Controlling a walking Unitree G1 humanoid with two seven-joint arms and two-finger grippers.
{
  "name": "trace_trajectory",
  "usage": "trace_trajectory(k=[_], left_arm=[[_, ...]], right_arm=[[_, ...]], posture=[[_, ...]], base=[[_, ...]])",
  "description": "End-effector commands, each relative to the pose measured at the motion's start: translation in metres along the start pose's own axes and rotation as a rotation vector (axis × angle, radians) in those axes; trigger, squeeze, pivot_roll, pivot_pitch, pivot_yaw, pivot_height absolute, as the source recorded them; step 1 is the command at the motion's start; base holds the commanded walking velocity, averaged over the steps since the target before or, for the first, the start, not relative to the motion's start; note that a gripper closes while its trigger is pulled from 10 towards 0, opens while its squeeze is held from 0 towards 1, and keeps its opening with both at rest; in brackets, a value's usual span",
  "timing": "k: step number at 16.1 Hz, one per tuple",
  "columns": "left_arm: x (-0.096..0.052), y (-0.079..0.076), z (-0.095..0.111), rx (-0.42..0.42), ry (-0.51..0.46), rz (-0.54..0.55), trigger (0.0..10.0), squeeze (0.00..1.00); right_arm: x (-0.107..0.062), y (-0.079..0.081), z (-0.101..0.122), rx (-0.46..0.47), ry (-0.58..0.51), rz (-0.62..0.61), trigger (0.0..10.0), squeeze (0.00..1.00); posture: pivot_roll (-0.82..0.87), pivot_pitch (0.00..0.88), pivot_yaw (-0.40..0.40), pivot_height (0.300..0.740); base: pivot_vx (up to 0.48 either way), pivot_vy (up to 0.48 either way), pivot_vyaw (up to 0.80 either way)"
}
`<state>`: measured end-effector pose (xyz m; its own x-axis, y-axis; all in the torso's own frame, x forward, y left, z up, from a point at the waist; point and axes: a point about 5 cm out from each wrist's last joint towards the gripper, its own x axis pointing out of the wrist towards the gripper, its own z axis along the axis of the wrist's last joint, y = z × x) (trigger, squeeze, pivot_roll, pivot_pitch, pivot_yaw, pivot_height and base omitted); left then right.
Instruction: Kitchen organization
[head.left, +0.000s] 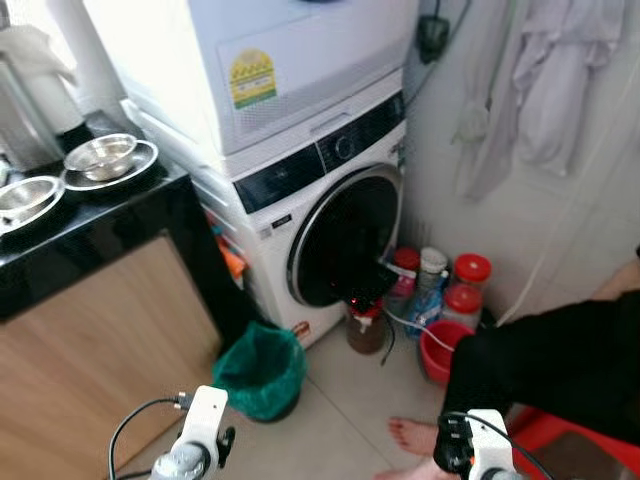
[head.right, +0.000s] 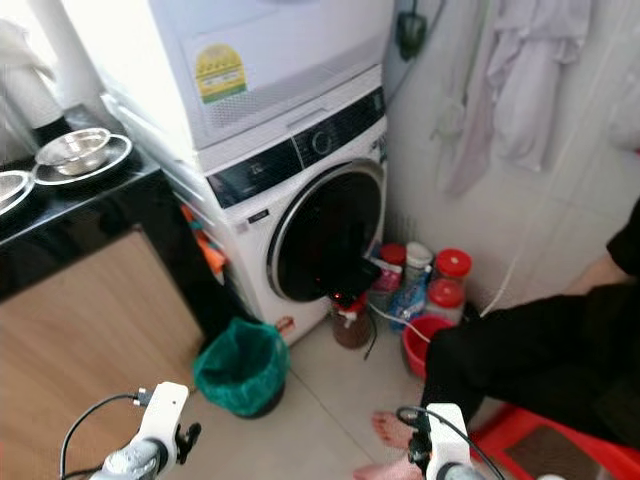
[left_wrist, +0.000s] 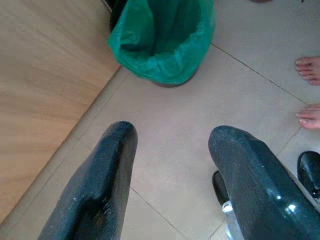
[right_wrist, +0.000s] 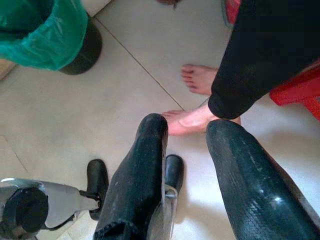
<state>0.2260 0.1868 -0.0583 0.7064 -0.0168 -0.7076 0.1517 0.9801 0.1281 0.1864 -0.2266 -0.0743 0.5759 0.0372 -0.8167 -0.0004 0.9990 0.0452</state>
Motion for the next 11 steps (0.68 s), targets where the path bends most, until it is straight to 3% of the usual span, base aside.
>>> trace_trajectory(k=[1,4,11], left_arm=[[-0.0005,0.0034,-0.0007,-0.001,0.000,0.005,10.0,0.00],[0.0001,0.0017,0.0019,-0.014,-0.012,0.003,10.0,0.00],[-0.0013,0.0011,-0.0047,-0.024,0.009,0.014,10.0,0.00]], right_arm=[[0.0013,0.0025,0.0057,0.000,-0.022,0.003,10.0,0.00],[0.0014,0.0025,0.0060,0.005,-0.025,0.001,10.0,0.00],[0.0015,0.0026,0.0064,0.004,-0.024,0.001,10.0,0.00]], posture=[[-0.08,0.000,0.099,0.740],[-0.08,0.000,0.099,0.740],[-0.07,0.000,0.098,0.740]], base=[[0.000,0.000,0.00],[0.000,0.090,0.00],[0.000,0.351,0.00]])
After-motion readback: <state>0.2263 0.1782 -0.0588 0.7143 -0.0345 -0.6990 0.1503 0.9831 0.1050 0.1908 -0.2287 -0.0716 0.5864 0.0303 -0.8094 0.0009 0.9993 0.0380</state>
